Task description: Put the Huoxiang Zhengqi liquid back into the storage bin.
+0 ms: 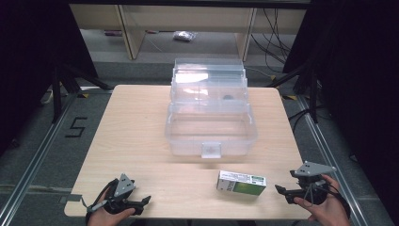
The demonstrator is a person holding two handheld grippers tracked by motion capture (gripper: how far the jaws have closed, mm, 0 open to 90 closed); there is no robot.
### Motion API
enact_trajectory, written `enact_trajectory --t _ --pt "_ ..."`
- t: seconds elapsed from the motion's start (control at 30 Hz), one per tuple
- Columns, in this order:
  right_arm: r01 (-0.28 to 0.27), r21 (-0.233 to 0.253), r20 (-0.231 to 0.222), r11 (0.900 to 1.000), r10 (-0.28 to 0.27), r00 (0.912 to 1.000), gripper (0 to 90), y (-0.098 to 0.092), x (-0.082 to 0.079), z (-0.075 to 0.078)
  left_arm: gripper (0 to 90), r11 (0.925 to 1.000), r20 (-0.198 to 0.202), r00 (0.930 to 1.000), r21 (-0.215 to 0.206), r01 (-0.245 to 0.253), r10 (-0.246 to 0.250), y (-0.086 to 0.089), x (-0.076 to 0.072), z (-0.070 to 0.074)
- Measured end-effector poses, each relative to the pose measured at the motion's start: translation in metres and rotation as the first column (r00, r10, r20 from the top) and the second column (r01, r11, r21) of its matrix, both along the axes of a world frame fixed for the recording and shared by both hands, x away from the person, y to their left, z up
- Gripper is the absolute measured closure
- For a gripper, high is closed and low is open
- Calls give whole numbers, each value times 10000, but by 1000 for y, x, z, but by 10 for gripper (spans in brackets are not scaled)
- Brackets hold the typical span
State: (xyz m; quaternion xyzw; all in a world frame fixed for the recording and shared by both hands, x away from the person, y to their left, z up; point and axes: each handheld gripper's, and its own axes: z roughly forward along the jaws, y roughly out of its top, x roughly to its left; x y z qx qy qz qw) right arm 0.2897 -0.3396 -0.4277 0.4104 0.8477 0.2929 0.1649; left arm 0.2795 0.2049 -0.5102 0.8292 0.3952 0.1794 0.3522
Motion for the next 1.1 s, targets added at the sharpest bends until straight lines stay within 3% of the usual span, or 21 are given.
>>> enact_trajectory --t 0.07,0.17,0.37,0.47,0.5,0.63,0.67,0.7,0.8,0.87,1.0,1.03,1.1 --pt "-58 42 -68 10000 59 10000 241 2 -3 4 175 10000 -6 10000 38 32 -32 0 0 0" --pt "-487 -76 240 9988 489 9985 236 2 -3 10 175 10000 2 10000 89 -27 27 1 1 0" --pt "-1023 6 232 9948 1023 9945 236 17 -7 20 175 10000 -51 10000 85 29 -28 0 0 1" --pt "-1526 -167 429 9882 1531 9873 236 25 -5 27 175 9999 -77 9999 129 74 -73 1 0 0" --pt "-1431 -59 337 9897 1432 9891 236 30 -6 28 175 9999 -65 10000 117 74 -73 1 0 0" --pt "-2007 -355 388 9790 2020 9786 237 42 -2 33 175 9999 -89 9999 149 82 -81 0 0 0" --pt "-2263 -413 536 9732 2283 9721 239 48 2 33 175 10000 -75 10000 34 20 -19 0 0 -1" --pt "-2263 -413 536 9732 2283 9721 239 48 2 33 175 9999 -66 10000 133 67 -66 1 0 0" --pt "-2415 -483 331 9692 2432 9694 240 58 6 32 175 10000 -42 10000 80 -8 9 0 -1 0" --pt "-2817 -645 222 9573 2836 9587 243 67 11 32 175 9999 -52 10000 116 -17 17 1 0 0" --pt "-2991 -838 48 9505 3005 9538 246 74 17 32 175 10000 -79 10000 82 34 -34 0 0 0" --pt "-3153 -911 -67 9446 3161 9487 248 79 20 32 175 9999 -33 10000 155 -42 43 1 0 0" --pt "-3212 -1032 -147 9414 3214 9468 248 83 24 31 175 9992 -122 9998 372 147 -143 3 1 1"
